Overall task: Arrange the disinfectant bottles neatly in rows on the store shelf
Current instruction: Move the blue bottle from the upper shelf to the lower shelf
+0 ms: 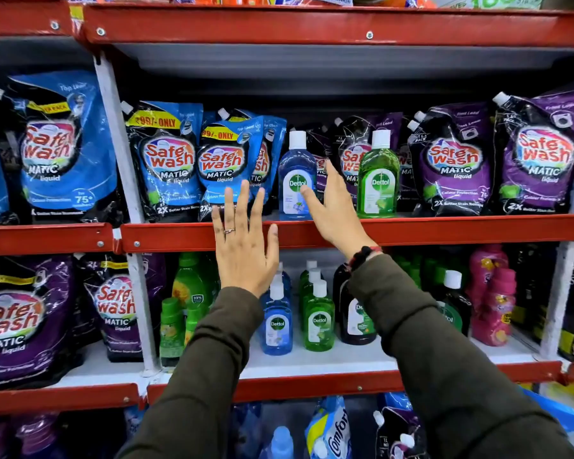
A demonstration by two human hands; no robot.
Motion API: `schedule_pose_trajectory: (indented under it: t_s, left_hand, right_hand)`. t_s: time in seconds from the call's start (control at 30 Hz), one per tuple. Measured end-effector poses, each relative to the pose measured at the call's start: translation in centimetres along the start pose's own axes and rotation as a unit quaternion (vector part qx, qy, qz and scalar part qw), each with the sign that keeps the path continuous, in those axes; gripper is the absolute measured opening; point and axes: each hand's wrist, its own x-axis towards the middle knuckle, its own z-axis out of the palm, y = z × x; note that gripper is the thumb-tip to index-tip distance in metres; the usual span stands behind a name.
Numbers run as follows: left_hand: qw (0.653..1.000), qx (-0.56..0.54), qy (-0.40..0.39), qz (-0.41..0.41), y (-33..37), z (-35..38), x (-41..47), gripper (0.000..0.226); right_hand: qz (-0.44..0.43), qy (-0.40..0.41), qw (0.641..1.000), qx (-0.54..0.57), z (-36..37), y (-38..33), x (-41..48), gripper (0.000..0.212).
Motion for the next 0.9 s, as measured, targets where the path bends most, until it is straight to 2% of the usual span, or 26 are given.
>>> schedule_pose_trajectory:
  t_s: [0.1, 0.23, 0.57, 0.9]
  left_hand:
    - [1.0, 0.017, -0.013, -0.015, -1.1, 0.6, -0.7, 0.064]
    - [0.999, 0.031, -0.017, 0.01, -2.2, 1.8, -1.5, 0.066]
    - [0.998, 0.055, 0.002, 0.019, -2.7, 2.6, -1.5, 0.066]
    - [0.998, 0.057, -0.026, 0.017, -2.3, 1.2, -1.7, 0.067]
  right_hand:
    - [0.077, -0.033, 0.995, 0.061, 0.2, -0.2, 2.1, 0.059]
    - [0.138, -0.05, 0.98, 0.137, 0.0, -0.1, 3.6, 0.041]
    - [0.1, -0.05, 0.976, 0.187, -0.5, -0.4, 3.1, 0.034]
    - [0.058, -0.034, 0.974, 0.218, -3.2, -2.5, 1.4, 0.03]
